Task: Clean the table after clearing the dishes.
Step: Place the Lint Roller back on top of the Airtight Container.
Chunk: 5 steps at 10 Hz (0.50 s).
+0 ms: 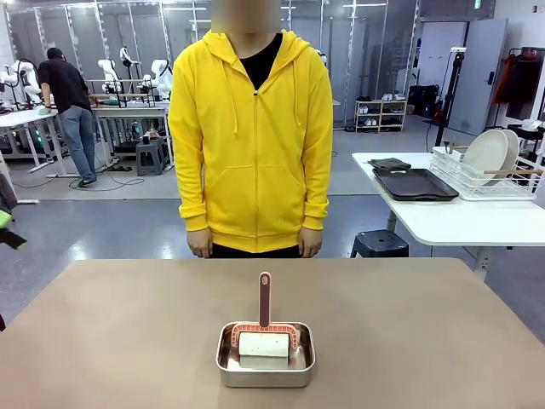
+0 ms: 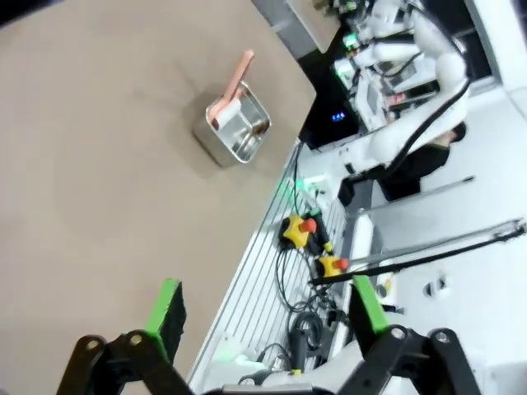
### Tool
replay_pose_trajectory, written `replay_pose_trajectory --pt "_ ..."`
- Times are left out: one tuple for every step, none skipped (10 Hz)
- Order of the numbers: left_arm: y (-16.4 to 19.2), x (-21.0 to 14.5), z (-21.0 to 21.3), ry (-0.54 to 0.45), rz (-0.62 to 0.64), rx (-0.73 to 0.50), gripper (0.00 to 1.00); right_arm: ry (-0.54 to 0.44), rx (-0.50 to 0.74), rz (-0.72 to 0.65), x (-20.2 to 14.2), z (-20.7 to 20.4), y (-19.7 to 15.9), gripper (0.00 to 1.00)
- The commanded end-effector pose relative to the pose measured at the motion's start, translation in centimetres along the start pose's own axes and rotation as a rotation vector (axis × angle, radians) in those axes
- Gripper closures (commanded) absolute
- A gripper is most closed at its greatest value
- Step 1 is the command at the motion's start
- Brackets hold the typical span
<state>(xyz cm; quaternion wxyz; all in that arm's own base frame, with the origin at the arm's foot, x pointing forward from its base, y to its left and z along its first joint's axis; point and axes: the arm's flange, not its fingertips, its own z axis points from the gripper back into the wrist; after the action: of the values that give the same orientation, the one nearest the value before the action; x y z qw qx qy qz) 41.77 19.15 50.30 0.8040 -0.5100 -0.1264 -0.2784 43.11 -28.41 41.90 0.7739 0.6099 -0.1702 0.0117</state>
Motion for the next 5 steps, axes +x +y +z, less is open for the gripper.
replay_pose_trajectory --pt "2.7 0.0 5.8 -0.12 0.09 -0.017 0.0 -0.008 0.003 -0.007 -0.3 -0.4 0.4 0.05" --pt "4.8 -1.3 8.7 -0.195 0.141 -0.044 0.0 -0.008 0.003 -0.007 -0.3 -0.4 0.4 0.05" --pt "7.4 -2.9 11.6 -0.24 0.23 -0.04 0.0 -0.008 0.003 -0.007 -0.3 -0.4 0.4 0.05" --pt "9.2 -4.1 12.8 -0.289 0.288 -0.109 0.0 -0.008 0.003 -0.007 -0.3 -0.4 0.4 0.05" --pt "10.5 -4.8 12.7 -0.298 0.321 -0.147 0.0 -0.008 0.003 -0.007 -0.3 -0.4 0.4 0.05"
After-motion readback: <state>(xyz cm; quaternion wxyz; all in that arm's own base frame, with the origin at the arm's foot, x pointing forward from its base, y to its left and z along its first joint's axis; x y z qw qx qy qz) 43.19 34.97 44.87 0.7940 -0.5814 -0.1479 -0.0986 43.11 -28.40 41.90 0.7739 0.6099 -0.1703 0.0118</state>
